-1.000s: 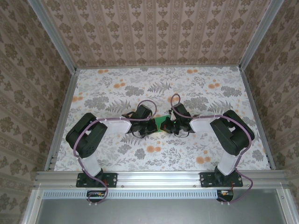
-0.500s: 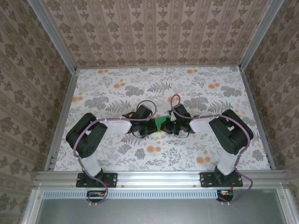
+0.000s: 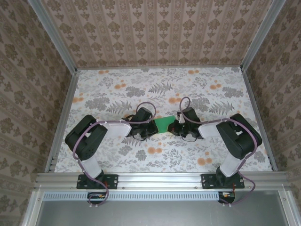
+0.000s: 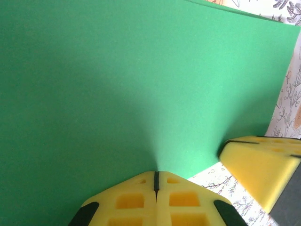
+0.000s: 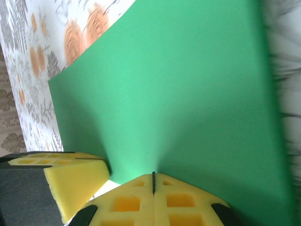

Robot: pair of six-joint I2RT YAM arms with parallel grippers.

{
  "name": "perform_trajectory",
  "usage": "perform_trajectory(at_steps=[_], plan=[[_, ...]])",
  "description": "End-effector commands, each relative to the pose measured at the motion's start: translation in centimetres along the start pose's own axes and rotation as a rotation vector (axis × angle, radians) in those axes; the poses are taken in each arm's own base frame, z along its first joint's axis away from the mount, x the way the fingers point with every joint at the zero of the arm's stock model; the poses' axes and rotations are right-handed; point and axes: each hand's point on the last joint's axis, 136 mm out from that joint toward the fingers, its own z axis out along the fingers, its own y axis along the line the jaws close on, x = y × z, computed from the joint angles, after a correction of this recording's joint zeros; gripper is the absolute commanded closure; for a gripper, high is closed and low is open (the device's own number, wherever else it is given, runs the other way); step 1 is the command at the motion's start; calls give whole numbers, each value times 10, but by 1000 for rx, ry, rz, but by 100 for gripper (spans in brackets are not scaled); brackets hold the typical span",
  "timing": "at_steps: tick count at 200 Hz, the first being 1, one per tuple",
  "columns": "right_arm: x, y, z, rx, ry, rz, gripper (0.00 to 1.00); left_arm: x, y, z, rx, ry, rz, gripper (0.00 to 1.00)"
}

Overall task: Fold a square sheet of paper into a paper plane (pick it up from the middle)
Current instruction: Fold the square sheet of paper in half at the center of the table.

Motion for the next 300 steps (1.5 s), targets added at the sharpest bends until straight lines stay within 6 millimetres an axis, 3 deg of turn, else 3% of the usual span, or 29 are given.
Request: perform_trajectory(at_steps=[1,25,48,90,131,163,216,247,273,300], plan=[[-1,-65,-17,220,-50,96,100,31,92,-1,-314,75,-100,100],[-12,-76,-32,252,-99,123,100,31,92,0,-313,77,-97,100],[-20,-71,-43,251,-135,104,100,30,90,1,-306,76,-94,100],[-29,-18,-56,99,-173,32,100,24,76,6,-253,71,-60,100],[-9,14,-26,34,-86,6,100,15,61,10,-209,62,38,100],[-11,25,-3,-1,-64,21,100,1,56,9,-251,43,195,100],[-7,2,6,78,-58,76,100,0,39,7,-191,40,185,100],[-3,-5,7,108,-45,99,100,-3,16,-1,-124,14,162,100],[0,-11,8,135,-33,116,100,-6,-15,-1,-21,-30,145,100],[1,-16,10,144,-27,117,100,-3,-21,10,-23,-42,135,100]])
